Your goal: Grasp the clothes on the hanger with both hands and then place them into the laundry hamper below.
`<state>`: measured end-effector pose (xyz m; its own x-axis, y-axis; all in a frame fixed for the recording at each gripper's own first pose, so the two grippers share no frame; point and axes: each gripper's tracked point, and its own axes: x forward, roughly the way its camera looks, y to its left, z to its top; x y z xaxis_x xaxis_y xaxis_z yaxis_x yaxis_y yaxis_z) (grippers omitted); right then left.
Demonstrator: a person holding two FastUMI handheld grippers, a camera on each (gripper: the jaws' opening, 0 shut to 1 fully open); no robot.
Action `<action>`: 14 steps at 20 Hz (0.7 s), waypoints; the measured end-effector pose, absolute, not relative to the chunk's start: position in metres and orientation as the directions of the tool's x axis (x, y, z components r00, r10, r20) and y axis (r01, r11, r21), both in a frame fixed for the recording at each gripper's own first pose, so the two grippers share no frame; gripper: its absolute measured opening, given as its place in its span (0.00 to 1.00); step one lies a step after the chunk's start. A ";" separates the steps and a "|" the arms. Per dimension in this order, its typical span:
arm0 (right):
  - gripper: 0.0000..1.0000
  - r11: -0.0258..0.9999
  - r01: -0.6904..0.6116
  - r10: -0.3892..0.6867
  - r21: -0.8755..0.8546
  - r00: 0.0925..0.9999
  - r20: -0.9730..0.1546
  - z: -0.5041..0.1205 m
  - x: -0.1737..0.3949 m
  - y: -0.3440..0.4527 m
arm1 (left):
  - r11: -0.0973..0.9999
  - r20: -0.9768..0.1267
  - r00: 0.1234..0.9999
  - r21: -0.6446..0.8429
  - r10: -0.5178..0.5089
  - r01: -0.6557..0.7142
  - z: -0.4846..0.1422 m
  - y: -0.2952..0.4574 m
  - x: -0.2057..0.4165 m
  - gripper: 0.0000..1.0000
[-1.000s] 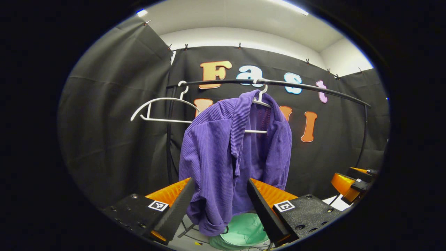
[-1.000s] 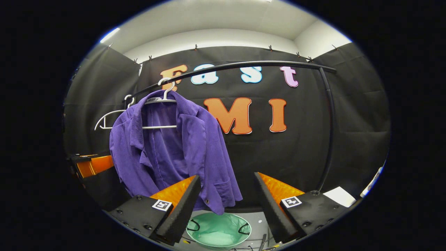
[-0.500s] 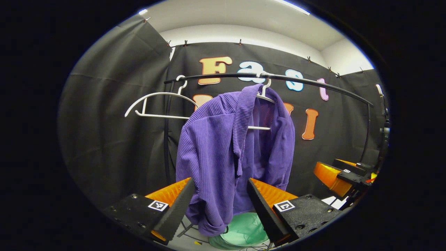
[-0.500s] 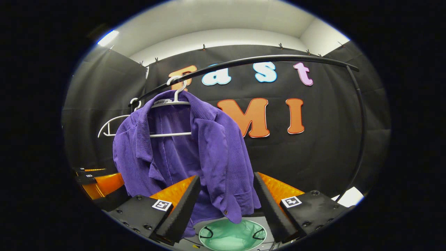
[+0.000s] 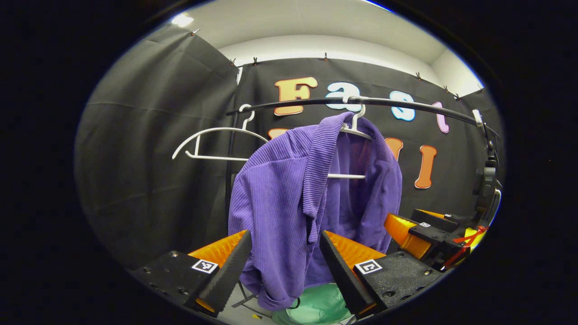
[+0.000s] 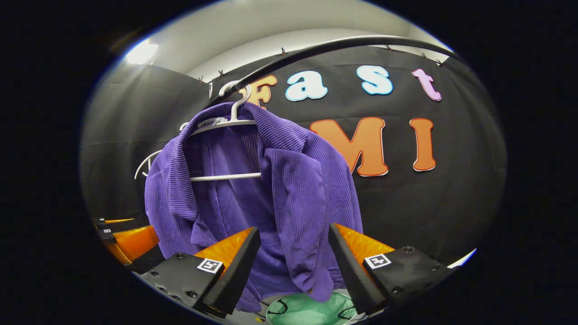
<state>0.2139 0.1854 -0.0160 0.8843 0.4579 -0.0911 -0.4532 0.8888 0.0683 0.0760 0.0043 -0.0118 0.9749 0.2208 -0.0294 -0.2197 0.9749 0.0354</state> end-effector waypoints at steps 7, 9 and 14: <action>0.99 0.842 -0.535 0.540 0.072 0.835 -0.104 -0.027 0.248 0.207 | 0.948 -0.021 0.949 0.036 0.316 -0.315 -0.014 -0.009 0.081 0.92; 0.99 0.834 -0.549 0.552 0.064 0.827 -0.103 -0.029 0.255 0.211 | 0.940 -0.023 0.940 0.034 0.340 -0.339 -0.016 -0.011 0.082 0.92; 0.94 0.819 -0.574 0.572 0.019 0.813 -0.104 -0.034 0.279 0.227 | 0.925 -0.015 0.925 0.041 0.379 -0.378 -0.014 -0.017 0.088 0.92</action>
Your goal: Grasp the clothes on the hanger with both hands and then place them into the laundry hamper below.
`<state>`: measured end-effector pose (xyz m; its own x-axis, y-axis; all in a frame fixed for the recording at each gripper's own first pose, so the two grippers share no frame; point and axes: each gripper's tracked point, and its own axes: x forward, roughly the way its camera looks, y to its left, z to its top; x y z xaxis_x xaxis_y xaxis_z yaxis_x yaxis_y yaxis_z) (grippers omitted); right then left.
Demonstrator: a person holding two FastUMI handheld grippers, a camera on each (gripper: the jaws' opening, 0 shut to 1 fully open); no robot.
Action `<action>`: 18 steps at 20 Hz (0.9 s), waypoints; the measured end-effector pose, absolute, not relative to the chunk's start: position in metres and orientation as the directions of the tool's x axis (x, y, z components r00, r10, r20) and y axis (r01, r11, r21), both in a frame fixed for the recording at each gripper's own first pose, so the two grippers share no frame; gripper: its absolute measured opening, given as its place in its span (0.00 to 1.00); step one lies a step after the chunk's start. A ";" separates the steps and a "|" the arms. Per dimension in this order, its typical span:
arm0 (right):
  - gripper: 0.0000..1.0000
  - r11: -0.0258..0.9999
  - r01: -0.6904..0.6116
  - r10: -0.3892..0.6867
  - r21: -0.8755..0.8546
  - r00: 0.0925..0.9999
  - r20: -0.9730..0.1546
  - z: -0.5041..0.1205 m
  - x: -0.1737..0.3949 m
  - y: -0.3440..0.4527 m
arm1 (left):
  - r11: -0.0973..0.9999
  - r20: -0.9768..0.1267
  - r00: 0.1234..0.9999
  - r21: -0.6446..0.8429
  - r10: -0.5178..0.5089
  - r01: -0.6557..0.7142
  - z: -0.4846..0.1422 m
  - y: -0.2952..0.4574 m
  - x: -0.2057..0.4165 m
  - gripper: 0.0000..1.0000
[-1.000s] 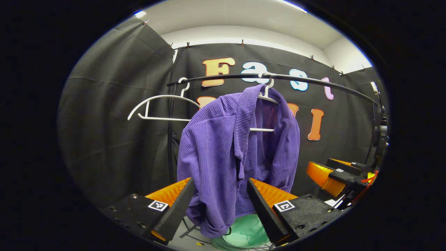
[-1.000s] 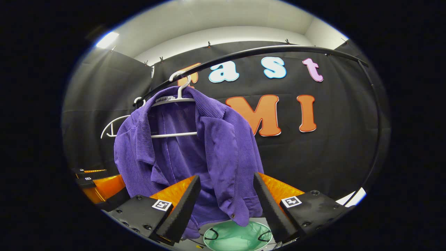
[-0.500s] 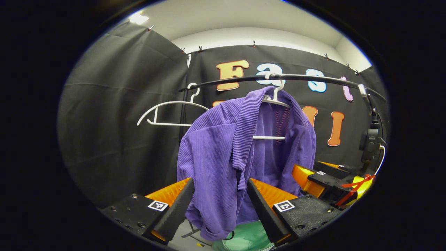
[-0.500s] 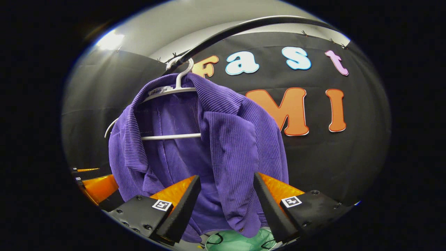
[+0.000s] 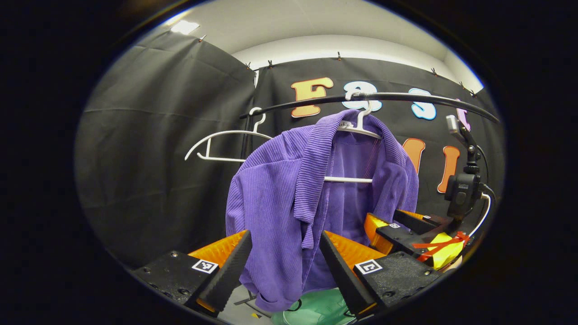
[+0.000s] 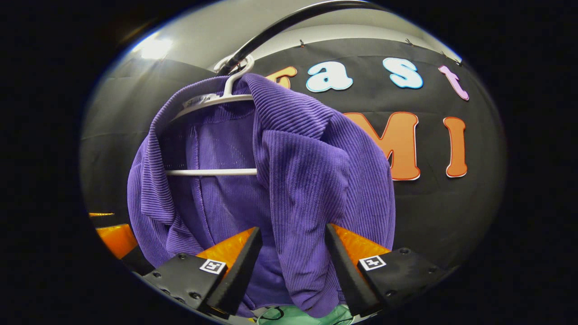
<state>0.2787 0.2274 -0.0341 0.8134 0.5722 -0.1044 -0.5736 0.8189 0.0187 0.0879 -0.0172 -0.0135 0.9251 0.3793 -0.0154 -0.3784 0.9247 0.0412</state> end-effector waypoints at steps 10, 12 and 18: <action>0.38 0.774 -0.632 0.633 0.048 0.766 -0.112 -0.037 0.293 0.233 | 0.905 -0.034 0.904 0.023 0.426 -0.425 -0.024 -0.021 0.105 0.92; 0.07 0.768 -0.637 0.640 0.064 0.760 -0.112 -0.036 0.295 0.228 | 0.902 -0.040 0.901 0.014 0.431 -0.431 -0.027 -0.019 0.111 0.95; 0.01 0.725 -0.681 0.689 0.102 0.717 -0.106 -0.031 0.287 0.221 | 0.889 -0.026 0.888 0.027 0.459 -0.458 -0.028 -0.007 0.137 0.92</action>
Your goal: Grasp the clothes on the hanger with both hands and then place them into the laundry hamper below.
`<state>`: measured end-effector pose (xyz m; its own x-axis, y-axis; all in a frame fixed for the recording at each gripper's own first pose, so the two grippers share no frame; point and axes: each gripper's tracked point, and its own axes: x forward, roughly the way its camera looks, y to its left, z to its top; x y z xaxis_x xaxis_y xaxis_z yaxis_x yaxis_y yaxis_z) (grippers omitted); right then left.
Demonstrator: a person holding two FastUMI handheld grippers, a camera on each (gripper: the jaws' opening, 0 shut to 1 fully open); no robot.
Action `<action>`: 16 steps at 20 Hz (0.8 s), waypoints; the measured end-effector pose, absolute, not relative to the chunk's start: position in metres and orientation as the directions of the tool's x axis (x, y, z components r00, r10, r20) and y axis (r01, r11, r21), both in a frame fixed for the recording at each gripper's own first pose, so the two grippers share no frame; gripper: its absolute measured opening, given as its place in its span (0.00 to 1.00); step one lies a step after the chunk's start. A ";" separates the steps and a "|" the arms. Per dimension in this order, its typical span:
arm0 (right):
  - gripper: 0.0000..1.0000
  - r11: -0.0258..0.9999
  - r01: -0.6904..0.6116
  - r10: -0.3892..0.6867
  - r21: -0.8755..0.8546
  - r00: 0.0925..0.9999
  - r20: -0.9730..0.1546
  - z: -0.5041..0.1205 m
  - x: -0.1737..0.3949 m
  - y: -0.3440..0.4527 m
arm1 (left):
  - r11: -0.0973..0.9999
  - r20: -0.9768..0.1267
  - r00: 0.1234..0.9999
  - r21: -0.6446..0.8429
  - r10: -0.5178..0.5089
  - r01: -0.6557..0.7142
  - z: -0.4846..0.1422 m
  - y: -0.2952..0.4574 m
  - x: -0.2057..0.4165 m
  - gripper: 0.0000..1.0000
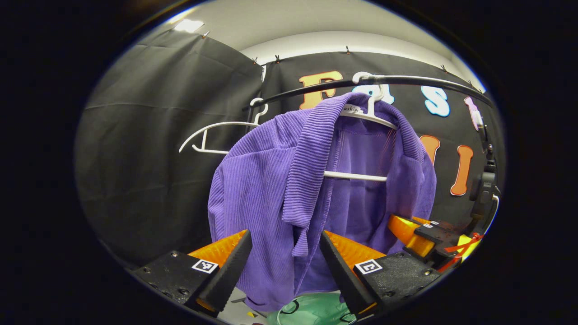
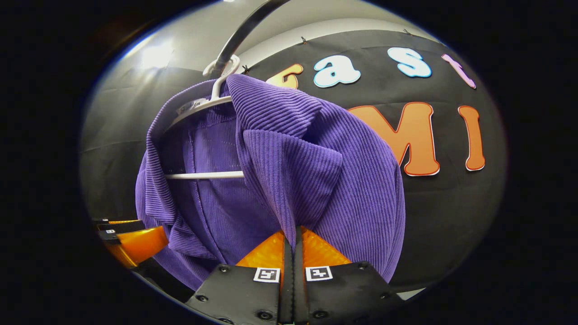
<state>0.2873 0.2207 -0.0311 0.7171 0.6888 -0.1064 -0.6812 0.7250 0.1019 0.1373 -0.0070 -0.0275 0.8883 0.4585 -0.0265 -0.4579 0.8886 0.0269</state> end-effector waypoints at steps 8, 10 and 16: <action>0.08 0.716 -0.682 0.697 0.151 0.710 -0.101 -0.023 0.283 0.197 | 0.905 -0.031 0.904 0.018 0.426 -0.426 -0.043 0.000 0.176 0.94; 0.08 0.712 -0.681 0.700 0.171 0.708 -0.096 -0.021 0.281 0.193 | 0.905 -0.037 0.904 0.022 0.425 -0.425 -0.045 0.004 0.178 0.87; 0.08 0.723 -0.666 0.688 0.185 0.719 -0.100 -0.019 0.280 0.182 | 0.919 -0.044 0.920 0.071 0.390 -0.387 -0.044 0.010 0.183 0.20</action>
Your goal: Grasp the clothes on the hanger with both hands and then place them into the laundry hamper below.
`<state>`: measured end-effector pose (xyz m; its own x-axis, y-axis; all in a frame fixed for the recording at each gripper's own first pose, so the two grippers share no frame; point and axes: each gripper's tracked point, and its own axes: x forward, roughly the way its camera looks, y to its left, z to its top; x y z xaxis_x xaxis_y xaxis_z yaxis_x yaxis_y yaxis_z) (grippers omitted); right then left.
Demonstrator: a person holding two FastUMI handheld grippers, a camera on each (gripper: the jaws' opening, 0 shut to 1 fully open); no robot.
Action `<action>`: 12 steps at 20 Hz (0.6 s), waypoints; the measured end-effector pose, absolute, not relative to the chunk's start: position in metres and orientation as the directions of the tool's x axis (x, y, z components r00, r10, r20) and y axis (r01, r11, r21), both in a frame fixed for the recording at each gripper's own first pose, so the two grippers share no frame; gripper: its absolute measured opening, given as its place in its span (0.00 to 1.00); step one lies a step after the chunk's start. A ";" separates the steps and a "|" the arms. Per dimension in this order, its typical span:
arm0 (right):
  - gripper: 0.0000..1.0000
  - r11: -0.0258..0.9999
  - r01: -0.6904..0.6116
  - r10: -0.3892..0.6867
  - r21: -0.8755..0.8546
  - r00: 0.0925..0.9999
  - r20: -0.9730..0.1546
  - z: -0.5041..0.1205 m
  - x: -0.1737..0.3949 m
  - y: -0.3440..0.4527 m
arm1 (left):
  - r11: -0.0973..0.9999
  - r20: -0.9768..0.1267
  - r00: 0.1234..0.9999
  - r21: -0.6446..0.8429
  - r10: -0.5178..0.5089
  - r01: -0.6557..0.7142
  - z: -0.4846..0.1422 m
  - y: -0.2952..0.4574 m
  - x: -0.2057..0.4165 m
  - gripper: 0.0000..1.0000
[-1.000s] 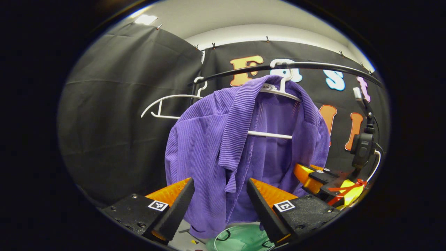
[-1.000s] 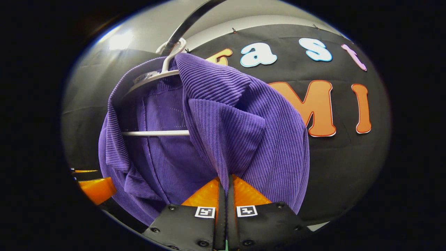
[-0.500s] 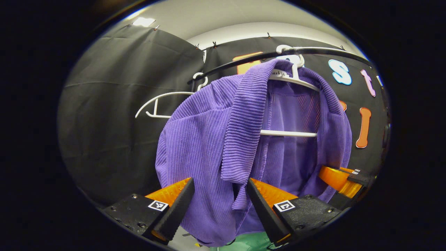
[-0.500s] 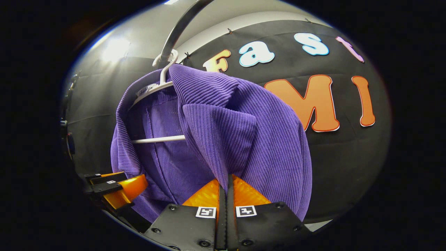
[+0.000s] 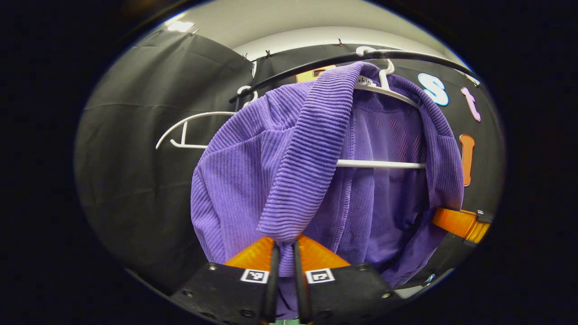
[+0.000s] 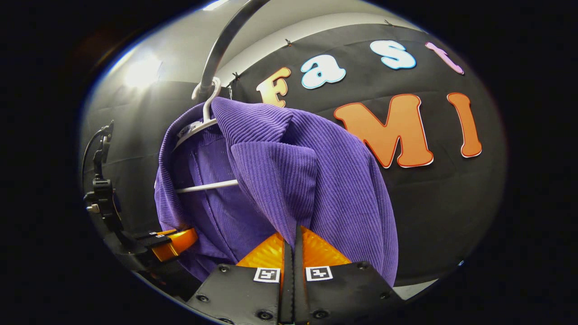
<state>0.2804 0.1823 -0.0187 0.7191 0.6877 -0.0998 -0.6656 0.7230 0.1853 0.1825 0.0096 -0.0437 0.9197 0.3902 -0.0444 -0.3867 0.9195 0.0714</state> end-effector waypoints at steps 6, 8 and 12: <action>0.08 0.734 -0.644 0.675 0.214 0.725 -0.134 -0.020 0.289 0.180 | 0.963 -0.128 0.955 0.015 0.268 -0.268 -0.041 0.009 0.179 0.00; 0.08 0.733 -0.651 0.680 0.198 0.716 -0.158 -0.023 0.292 0.185 | 0.971 -0.142 0.962 -0.003 0.234 -0.237 -0.038 0.010 0.177 0.00; 0.08 0.700 -0.670 0.714 0.249 0.666 -0.216 -0.027 0.295 0.194 | 0.982 -0.158 0.969 0.013 0.188 -0.188 -0.026 0.019 0.162 0.00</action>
